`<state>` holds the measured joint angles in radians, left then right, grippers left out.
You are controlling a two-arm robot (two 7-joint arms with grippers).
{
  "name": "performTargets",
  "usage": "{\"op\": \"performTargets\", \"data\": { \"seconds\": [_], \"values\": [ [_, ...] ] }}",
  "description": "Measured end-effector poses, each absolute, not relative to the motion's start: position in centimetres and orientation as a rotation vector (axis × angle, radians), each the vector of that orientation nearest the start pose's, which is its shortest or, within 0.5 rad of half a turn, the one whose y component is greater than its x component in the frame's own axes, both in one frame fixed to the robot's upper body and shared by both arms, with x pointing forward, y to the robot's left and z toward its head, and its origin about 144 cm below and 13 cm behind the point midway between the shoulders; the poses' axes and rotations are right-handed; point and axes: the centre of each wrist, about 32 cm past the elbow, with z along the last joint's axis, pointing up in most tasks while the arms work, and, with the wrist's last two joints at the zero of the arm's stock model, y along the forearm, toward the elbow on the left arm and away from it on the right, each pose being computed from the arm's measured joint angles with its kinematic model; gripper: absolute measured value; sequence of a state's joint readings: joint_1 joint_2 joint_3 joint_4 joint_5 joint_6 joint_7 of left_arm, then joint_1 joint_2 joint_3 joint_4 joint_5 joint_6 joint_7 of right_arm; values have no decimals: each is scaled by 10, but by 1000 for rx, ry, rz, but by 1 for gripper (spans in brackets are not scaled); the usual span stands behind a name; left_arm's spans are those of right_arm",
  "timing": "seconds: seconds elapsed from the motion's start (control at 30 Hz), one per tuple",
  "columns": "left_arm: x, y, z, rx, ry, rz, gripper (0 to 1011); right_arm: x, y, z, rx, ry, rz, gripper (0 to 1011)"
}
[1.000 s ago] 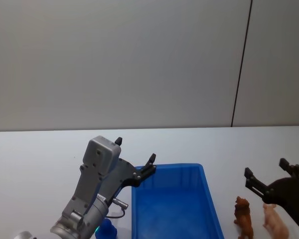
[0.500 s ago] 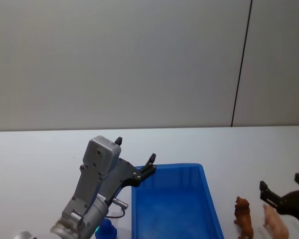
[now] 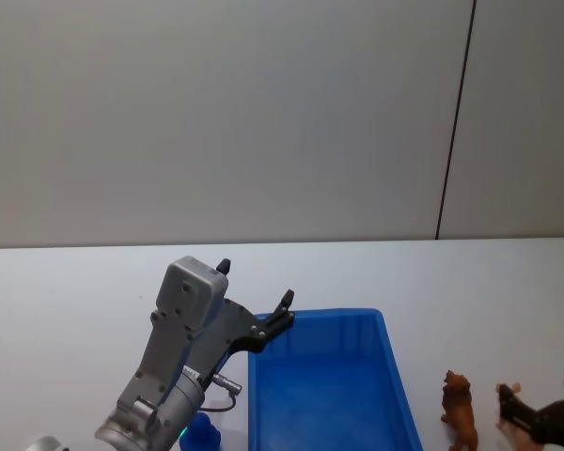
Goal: Pick up the two dolls from the table and place them into the box.
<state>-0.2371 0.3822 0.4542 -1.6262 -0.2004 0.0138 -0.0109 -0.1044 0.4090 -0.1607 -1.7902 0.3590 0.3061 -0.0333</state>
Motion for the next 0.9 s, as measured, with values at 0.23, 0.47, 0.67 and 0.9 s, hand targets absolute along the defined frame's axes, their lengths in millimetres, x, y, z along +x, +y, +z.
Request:
{"op": "performTargets", "data": {
  "seconds": [0.23,0.47,0.67,0.9],
  "values": [
    [492,198,1204,61,-268,1124,1001,422,-270,1163,-301,191,-1358,1001],
    [492,198,1204,61,-268,1124,1001,423,-268,1152,-340,205,-1346,976],
    [492,198,1204,61,-268,1124,1001,425,-266,1144,-363,214,-1340,867],
    [492,198,1204,61,-268,1124,1001,428,-264,1137,-384,220,-1339,677]
  ]
}}
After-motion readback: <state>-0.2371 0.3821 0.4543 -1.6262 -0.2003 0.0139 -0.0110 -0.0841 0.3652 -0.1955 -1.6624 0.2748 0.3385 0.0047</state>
